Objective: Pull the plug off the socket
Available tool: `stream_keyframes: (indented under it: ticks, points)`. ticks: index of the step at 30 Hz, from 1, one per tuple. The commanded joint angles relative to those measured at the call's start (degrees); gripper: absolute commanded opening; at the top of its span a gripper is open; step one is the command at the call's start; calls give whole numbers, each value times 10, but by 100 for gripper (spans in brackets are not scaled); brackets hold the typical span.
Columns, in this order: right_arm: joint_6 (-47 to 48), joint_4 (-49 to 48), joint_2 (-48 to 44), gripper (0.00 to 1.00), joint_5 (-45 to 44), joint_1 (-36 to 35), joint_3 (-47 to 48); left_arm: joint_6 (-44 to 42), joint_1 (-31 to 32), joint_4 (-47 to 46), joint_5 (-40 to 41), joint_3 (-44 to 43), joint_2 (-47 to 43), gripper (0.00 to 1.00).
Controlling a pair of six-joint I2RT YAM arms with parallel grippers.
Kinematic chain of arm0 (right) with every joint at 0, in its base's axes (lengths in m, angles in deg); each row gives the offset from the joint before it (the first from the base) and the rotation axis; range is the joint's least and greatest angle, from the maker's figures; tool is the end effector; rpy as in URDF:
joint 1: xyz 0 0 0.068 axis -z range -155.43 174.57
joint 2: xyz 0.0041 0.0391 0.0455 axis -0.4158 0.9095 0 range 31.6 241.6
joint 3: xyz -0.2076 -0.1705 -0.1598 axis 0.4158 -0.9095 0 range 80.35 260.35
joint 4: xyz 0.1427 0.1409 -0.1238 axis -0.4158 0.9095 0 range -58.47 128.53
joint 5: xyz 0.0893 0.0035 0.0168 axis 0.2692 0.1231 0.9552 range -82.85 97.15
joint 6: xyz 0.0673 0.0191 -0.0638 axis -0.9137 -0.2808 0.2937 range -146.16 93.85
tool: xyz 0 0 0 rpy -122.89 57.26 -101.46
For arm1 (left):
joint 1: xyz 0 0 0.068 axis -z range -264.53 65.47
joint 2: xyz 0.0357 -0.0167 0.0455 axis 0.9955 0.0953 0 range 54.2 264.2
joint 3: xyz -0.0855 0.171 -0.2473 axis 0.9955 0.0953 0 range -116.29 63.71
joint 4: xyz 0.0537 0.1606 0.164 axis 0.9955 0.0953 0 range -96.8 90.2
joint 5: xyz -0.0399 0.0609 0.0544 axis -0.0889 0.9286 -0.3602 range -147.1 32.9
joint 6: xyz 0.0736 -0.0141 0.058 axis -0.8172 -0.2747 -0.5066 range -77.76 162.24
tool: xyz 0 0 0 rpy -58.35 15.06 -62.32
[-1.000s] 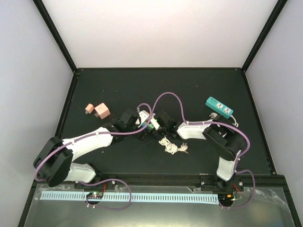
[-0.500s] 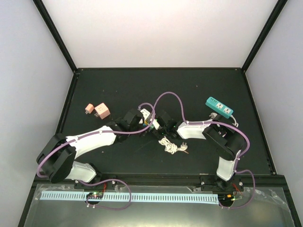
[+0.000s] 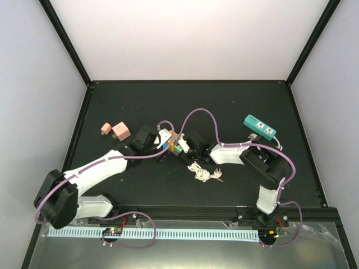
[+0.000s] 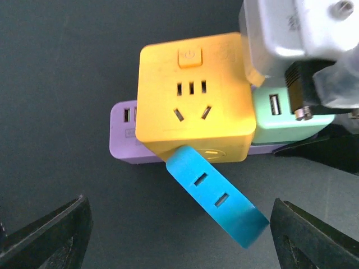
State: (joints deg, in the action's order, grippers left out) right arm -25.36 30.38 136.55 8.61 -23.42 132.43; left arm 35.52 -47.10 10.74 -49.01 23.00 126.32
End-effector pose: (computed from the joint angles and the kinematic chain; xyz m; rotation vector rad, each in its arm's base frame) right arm 0.2503 0.2812 0.1459 -1.0479 2.2841 0.3784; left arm 0.2038 -0.1408 0.2219 0.8480 2.2613 -0.0747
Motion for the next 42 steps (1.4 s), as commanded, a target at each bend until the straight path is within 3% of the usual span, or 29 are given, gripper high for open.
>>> stream_keyframes:
  ticks: [1, 7, 13, 20, 24, 28, 33, 36, 42]
  points:
    - [1, 34, 23, 40, 4, 6, -11, -67, -21, 0, -106, 2, -30, 87]
    - [2, 30, 20, 41, 7, 6, -18, -69, -53, 5, -119, 3, -19, 63]
    - [-2, 31, 20, 41, -1, 7, -17, -57, -76, 7, -111, 11, -20, 59]
    - [-5, 33, 23, 41, -2, 6, -15, -84, -72, -12, -203, 42, -82, 70]
    - [-6, 34, 25, 41, 0, 7, -13, -67, -53, -26, -200, 41, -65, 90]
    - [-8, 35, 25, 42, -1, 6, -14, -38, -41, -35, -158, 21, -21, 91]
    - [-8, 35, 23, 43, 0, 7, -14, -28, -42, -15, -86, -23, 47, 76]
    - [-6, 35, 17, 46, 4, 6, -16, -39, -43, -17, -88, -21, 42, 67]
    - [-3, 38, -5, 70, 29, 6, -16, -71, -43, -34, -131, 13, 3, 46]
